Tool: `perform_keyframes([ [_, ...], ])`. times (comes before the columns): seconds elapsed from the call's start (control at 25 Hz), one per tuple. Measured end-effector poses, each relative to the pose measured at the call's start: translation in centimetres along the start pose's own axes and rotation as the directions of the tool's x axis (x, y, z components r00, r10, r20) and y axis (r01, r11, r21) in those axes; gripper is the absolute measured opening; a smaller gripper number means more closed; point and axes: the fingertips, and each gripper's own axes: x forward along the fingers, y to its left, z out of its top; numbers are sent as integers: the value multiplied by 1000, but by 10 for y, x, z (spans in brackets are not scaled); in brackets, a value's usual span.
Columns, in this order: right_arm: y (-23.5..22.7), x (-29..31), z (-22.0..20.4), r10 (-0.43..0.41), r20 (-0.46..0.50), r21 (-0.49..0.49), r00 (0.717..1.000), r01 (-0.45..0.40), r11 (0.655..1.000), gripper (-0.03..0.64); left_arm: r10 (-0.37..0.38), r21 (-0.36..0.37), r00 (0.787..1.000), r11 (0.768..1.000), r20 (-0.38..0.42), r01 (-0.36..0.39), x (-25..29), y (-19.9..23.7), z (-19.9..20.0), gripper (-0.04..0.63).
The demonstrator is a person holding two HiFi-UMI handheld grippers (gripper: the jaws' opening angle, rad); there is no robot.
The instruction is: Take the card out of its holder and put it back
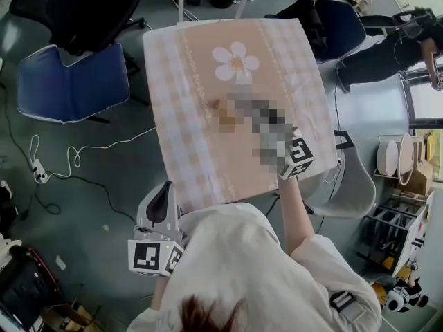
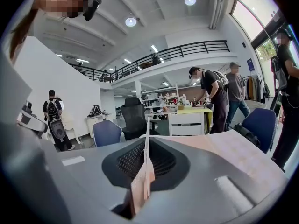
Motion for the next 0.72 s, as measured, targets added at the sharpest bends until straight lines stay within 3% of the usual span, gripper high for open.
perform_keyframes([
  [0.72, -5, 12, -30, 20, -67, 8, 998, -19, 1000, 14, 16, 0, 1000, 1000, -12, -16, 9, 3, -1, 0],
])
